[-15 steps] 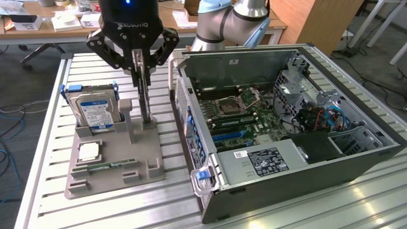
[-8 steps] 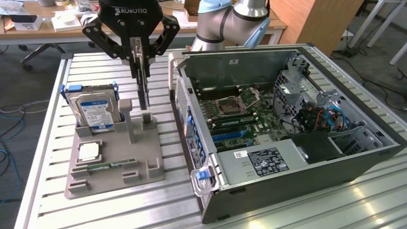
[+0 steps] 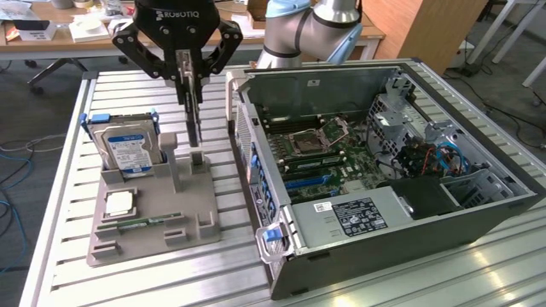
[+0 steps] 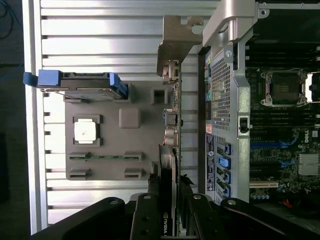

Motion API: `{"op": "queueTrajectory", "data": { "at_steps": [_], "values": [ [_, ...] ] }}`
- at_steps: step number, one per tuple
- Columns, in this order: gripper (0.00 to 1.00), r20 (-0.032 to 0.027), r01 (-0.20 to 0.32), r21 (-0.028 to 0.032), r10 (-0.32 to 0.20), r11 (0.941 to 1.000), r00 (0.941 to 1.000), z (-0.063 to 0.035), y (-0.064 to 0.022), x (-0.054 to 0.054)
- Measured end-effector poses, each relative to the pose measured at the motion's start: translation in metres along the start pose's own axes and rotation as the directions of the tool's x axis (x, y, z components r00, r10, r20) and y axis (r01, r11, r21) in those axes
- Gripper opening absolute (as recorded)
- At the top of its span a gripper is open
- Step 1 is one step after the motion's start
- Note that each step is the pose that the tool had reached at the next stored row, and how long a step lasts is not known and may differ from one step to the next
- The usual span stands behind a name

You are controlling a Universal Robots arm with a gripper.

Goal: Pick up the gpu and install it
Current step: 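Pick up the gpu and move the gpu toward the slot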

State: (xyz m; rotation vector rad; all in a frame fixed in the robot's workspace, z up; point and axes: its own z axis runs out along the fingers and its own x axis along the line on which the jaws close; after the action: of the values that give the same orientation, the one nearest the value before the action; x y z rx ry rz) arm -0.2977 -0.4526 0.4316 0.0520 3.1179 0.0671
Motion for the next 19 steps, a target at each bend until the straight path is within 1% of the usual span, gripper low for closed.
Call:
{"op": "queueTrajectory", "data": {
  "at_steps": [3,8,19],
  "values": [
    [0.27,0.0001,0.0,-0.0001,0.0,1.0,1.0,0.0002,0.0002,-0.005],
    [0.27,0.0002,0.0,-0.0002,0.0,1.0,1.0,0.0006,0.0006,-0.019],
    [0.27,0.0001,0.0,-0.0002,0.0,1.0,1.0,0.0014,0.0019,-0.055]
  ]
}}
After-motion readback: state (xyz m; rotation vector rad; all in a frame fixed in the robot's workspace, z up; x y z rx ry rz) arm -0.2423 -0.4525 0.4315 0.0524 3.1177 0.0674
